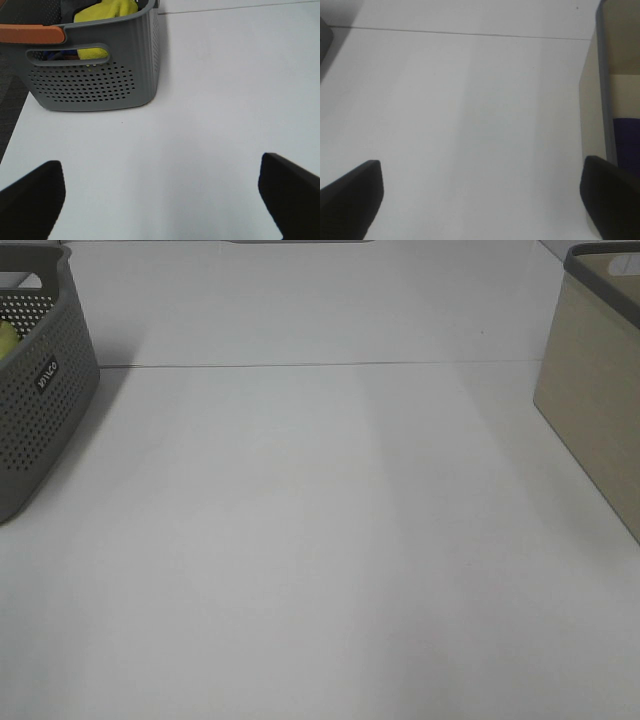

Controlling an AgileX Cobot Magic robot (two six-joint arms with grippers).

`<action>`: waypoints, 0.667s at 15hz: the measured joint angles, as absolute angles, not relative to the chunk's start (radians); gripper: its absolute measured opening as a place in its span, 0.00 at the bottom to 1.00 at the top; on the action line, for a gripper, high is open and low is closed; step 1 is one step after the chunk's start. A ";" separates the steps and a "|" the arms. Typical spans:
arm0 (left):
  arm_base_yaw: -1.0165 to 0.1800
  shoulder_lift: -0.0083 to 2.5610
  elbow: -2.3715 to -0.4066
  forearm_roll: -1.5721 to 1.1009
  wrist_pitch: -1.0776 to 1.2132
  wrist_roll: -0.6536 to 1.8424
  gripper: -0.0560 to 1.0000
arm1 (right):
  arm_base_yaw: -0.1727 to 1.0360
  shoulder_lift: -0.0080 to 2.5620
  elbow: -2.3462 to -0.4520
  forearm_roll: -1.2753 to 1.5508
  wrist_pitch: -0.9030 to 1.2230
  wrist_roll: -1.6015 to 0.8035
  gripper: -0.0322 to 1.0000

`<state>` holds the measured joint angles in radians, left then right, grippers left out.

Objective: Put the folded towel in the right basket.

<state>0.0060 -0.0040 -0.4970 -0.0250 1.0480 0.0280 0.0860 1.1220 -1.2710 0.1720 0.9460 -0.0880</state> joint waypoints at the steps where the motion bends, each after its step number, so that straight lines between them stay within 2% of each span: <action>1: 0.006 -0.004 -0.497 -0.025 1.048 0.028 0.99 | 0.086 1.063 -1.211 0.164 0.920 -0.081 0.98; 3: 0.006 -0.004 -0.497 -0.025 1.048 0.028 0.99 | 0.086 0.838 -1.015 0.150 0.855 -0.067 0.98; 4: 0.006 -0.004 -0.497 -0.025 1.048 0.028 0.99 | 0.086 0.626 -0.879 0.125 0.850 -0.067 0.98; 10: 0.006 -0.004 -0.497 -0.025 1.048 0.028 0.99 | 0.086 0.233 -0.712 0.081 1.001 -0.059 0.98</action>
<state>0.0060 -0.0040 -0.4970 -0.0250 1.0480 0.0280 0.0860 0.2330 -0.7120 0.0810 1.0010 -0.0590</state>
